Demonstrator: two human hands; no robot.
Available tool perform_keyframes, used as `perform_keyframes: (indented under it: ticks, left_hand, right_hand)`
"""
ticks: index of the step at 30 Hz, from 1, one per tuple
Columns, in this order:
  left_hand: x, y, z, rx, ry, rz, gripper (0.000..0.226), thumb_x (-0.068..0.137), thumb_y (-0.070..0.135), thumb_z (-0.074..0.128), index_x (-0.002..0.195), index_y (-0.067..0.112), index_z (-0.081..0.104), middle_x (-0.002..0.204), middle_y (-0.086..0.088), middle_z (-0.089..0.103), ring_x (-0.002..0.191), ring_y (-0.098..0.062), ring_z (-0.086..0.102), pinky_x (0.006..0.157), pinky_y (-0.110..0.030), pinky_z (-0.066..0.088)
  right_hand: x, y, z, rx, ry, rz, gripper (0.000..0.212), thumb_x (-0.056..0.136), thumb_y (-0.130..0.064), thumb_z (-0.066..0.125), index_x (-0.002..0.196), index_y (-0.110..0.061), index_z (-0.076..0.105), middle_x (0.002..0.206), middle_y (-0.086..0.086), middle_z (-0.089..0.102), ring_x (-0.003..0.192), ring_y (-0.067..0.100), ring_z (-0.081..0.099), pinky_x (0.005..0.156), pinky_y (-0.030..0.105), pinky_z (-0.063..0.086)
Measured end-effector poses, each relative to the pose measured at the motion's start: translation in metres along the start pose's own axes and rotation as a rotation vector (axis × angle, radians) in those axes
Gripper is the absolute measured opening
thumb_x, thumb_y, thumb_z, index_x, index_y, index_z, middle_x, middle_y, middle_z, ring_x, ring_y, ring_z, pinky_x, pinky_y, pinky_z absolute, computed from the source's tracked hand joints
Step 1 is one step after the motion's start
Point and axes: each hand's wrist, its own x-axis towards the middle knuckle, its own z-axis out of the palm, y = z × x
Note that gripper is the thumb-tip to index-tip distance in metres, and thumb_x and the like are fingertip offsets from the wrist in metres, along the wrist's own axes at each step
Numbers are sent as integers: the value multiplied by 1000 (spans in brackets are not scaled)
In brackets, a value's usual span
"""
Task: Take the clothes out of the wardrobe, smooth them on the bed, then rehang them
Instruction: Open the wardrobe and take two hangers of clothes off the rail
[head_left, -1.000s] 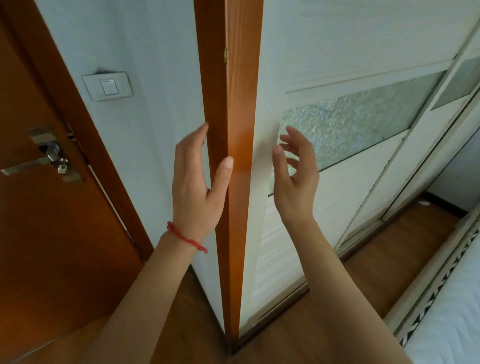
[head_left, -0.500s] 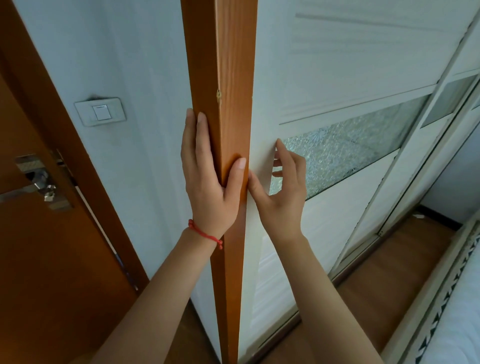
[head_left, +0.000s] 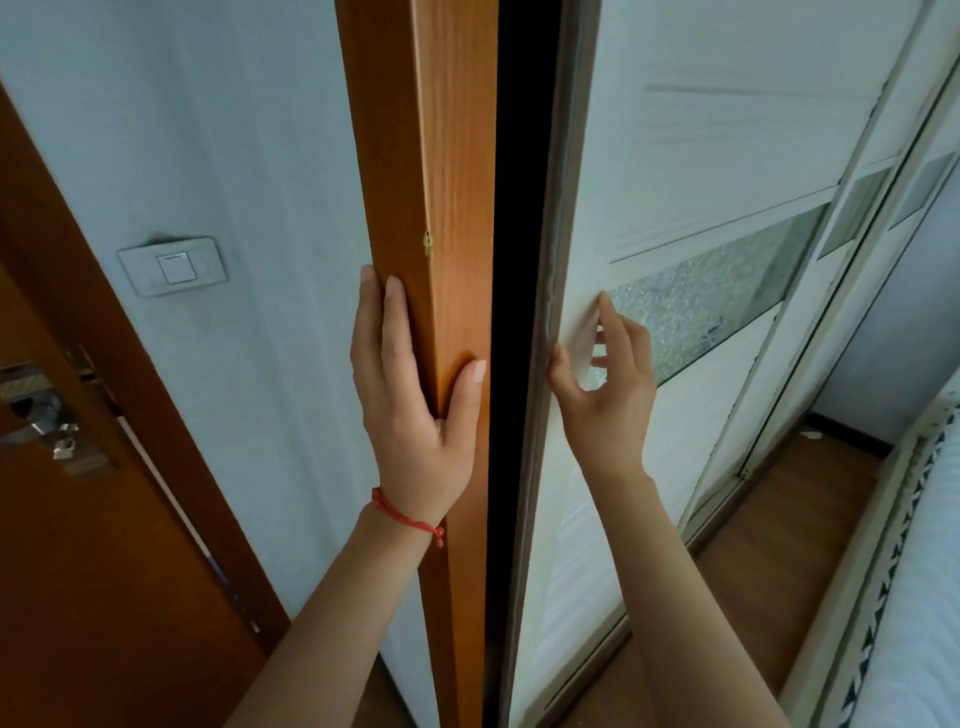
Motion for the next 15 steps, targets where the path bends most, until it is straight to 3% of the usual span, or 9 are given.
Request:
perform_keyframes:
  ticks: [4,9,15]
  left_hand:
    - [0,1,2,-25,11,-1,57,93,49,38,137,23,14,146,-12,24,139,-21,25,104,-52,39]
    - [0,-1,4,-39,2,-1,58,93,47,40,138,21,16,147,-15,25,139,-23,27,103,-53,40]
    - [-1,-1,3,-72,0,3,61,93,46,42,138,9,21,146,-18,25,138,-30,29,101,-55,41]
  right_hand:
    - [9,15,-1,-92,24,19,54,87,-32,47,134,-7,45,122,17,54,109,29,56,78,20,42]
    - [19,30,0,-196,55,104,51,93,-33,44,139,-12,39,135,12,47,124,27,47,84,37,48]
    - [32,52,3,-306,39,28,52,94,-33,37,137,-5,41,128,19,51,118,33,51,71,39,51]
